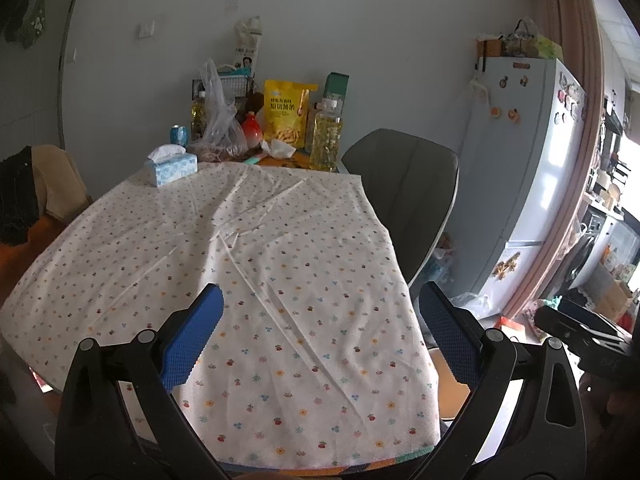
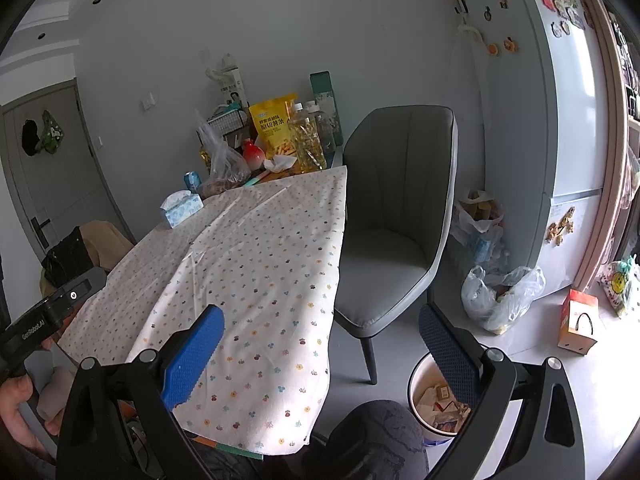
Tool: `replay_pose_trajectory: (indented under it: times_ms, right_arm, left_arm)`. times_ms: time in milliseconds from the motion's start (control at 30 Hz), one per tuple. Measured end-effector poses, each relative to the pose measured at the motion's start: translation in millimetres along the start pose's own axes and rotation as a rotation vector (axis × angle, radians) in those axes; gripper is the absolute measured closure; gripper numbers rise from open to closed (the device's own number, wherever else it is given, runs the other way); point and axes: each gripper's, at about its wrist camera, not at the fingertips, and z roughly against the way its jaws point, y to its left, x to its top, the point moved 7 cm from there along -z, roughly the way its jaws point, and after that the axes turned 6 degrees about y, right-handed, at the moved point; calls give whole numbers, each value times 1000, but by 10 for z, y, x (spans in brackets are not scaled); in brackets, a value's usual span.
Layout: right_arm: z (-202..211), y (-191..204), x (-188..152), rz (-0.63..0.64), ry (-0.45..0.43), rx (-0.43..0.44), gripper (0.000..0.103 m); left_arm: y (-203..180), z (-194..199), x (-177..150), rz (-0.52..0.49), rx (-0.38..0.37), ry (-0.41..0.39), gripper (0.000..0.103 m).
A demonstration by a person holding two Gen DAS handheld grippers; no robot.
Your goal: Collect trash
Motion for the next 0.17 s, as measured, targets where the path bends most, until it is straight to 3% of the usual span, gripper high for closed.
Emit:
replay_pose_trajectory:
  times_ms: [167]
  right_arm:
    - [-88,-36,-44,5,24,-6,8]
  left_arm:
    - [269,-560,146,49,112,13,6]
